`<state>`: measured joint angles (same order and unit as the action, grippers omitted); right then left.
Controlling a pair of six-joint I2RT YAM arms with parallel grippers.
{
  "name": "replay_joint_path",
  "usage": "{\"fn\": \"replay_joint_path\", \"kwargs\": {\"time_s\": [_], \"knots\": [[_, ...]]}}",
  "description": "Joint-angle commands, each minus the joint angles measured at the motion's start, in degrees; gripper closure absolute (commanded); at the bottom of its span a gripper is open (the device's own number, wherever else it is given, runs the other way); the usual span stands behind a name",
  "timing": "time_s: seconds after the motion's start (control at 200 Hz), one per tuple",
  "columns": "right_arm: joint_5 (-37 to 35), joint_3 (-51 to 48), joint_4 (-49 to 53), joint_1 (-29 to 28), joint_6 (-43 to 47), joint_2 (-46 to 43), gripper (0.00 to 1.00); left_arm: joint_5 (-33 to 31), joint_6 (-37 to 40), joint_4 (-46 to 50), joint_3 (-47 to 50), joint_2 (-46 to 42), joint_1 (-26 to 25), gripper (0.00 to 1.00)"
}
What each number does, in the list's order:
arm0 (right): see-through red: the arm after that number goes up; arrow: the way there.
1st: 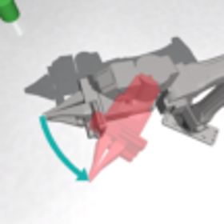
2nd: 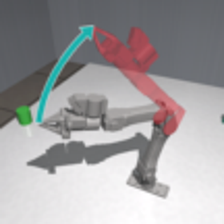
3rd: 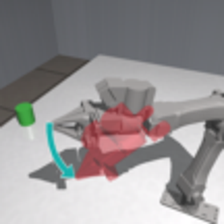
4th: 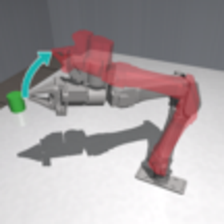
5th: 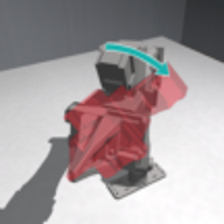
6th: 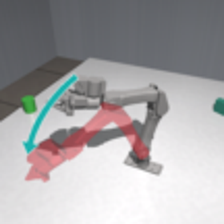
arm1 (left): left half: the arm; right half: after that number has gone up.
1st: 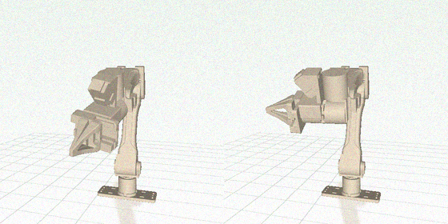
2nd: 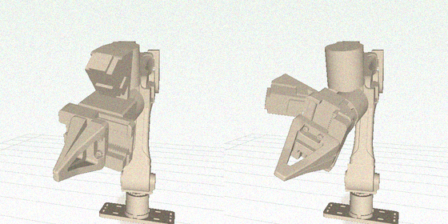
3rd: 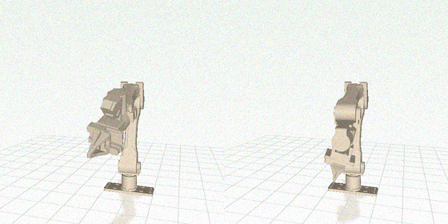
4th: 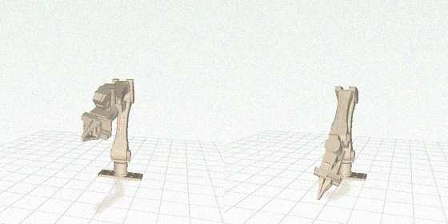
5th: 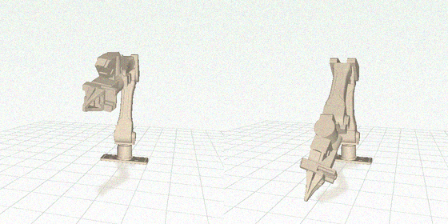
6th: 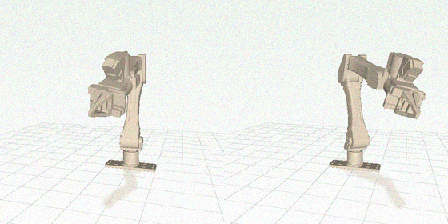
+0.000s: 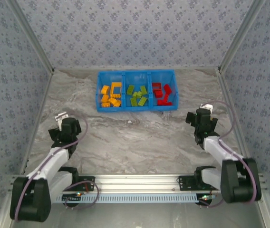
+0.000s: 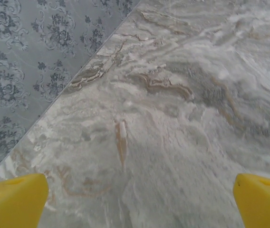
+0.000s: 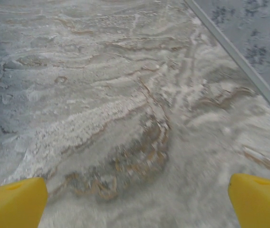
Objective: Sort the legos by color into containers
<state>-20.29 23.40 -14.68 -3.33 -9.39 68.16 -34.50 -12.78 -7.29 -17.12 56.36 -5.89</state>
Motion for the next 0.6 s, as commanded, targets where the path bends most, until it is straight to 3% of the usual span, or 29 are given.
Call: {"fn": "replay_joint_path", "kwargs": {"time_s": [0.0, 0.245, 0.33, 0.465, 0.525, 0.595], "knots": [[6.2, 0.5, -14.8, 1.7, 5.2, 7.5, 0.00, 3.7, 2.2, -14.4, -1.4, 6.6, 0.7, 0.01], [9.9, 3.5, -19.4, 3.2, 9.3, 13.6, 0.00, 11.9, 12.5, -27.9, -7.5, 22.3, 1.0, 0.01], [12.4, 1.7, -24.6, 5.5, 7.6, 16.2, 0.00, 17.7, 11.1, -27.2, -9.8, 24.6, 3.1, 0.01], [11.7, -1.2, -30.1, 4.1, 9.1, 17.3, 0.00, 20.6, 11.6, -47.5, -3.4, 32.6, 3.4, 0.01], [12.1, -4.9, -39.2, 4.1, 9.5, 19.2, 0.00, 21.4, 12.0, -44.9, -2.9, 30.7, 2.8, 0.01], [13.3, -5.2, -38.2, 3.6, 10.6, 18.2, 0.00, 20.9, 13.0, -48.6, -1.5, 31.1, 2.0, 0.01]]}}
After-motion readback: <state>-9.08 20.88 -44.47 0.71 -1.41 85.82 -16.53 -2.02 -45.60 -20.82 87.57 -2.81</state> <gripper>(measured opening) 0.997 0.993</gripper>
